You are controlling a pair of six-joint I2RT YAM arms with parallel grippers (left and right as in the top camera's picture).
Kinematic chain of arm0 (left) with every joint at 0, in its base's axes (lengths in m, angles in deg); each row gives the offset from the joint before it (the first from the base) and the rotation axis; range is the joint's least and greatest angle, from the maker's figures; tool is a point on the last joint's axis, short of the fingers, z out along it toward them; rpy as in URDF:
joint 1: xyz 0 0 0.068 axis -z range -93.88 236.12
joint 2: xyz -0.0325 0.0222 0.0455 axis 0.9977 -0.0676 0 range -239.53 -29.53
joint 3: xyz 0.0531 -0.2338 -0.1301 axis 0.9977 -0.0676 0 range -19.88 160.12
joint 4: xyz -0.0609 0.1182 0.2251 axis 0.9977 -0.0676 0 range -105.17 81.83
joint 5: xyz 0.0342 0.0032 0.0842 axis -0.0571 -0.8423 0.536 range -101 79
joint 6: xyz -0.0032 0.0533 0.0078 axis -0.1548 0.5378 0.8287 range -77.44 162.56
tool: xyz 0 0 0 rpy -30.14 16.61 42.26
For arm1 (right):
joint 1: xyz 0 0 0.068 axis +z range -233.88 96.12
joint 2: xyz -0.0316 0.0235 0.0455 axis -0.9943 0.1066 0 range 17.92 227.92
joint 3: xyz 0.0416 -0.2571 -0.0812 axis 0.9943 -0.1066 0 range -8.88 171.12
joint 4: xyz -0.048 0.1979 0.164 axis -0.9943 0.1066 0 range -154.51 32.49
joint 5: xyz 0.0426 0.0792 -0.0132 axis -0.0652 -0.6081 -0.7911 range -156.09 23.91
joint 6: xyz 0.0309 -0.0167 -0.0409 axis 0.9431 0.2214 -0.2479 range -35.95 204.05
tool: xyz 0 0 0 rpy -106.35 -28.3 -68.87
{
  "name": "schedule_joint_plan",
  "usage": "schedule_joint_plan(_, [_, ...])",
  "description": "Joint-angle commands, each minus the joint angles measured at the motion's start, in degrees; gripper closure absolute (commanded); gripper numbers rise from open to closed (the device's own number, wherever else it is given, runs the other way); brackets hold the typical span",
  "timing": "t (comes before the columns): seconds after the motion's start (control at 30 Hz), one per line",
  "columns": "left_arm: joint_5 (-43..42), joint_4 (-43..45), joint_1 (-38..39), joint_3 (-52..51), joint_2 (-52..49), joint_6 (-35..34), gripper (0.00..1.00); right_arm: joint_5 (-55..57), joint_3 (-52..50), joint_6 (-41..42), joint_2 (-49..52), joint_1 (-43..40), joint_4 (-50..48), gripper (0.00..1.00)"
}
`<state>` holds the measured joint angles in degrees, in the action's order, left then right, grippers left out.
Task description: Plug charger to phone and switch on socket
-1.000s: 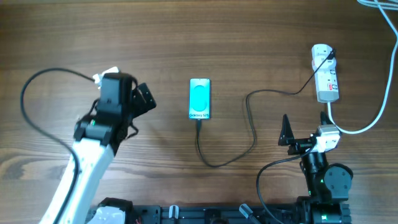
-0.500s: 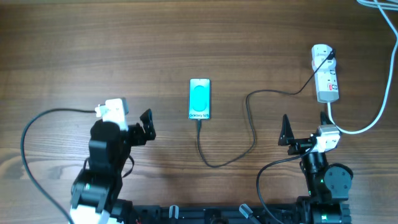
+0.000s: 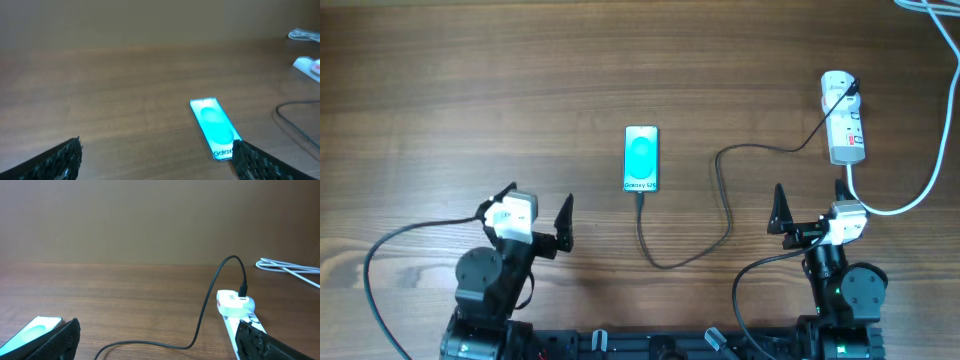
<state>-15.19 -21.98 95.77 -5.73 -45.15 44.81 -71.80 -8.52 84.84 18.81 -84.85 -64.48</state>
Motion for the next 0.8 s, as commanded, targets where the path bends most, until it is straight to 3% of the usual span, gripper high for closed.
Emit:
schedule_joint_plan(0.0, [-0.48,3.82,-1.64,-5.35,4.31,-3.08,0.0,0.55,-0.04,0.72,-0.68,-0.17,-0.17,0.0])
schedule_joint_plan(0.23, [-0.15,10.67,-2.71,-10.64,7.72,-4.81,0.0,0.57,-0.04,0.7,-0.68,-0.17,-0.17,0.0])
schedule_joint_plan(0.37, [3.87,10.67,-2.84,-12.02,9.53,-10.64,0.0,0.55,-0.04,0.72,-0.68,-0.17,-0.17,0.0])
schedule_joint_plan(0.77, [4.15,10.19,-5.16,-13.79,13.9,-10.58,0.0,0.57,-0.04,0.72,-0.68,-0.17,-0.17,0.0])
